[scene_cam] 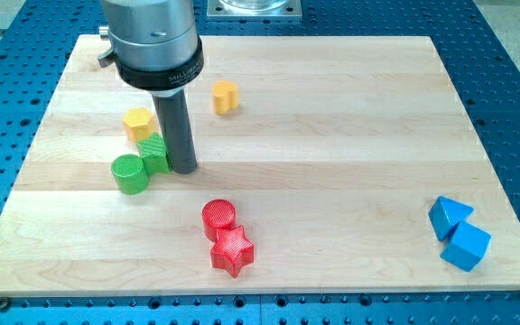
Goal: Put the green blocks at the bottom left of the board
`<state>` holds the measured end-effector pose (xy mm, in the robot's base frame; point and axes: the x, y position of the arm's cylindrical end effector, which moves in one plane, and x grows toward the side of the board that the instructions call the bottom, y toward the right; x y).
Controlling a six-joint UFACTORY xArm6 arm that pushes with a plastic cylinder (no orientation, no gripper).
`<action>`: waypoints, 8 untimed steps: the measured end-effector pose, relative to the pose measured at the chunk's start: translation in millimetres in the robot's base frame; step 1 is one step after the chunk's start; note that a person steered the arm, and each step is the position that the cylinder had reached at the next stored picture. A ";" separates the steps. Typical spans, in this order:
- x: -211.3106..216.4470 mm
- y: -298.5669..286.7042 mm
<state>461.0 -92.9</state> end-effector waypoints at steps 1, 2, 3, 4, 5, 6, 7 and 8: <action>-17.8 18.1; -44.9 11.4; -45.3 -21.0; -18.6 -47.2; 21.8 -50.7; 33.4 -44.1; 18.8 -12.1; 25.2 10.5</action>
<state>486.3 -82.4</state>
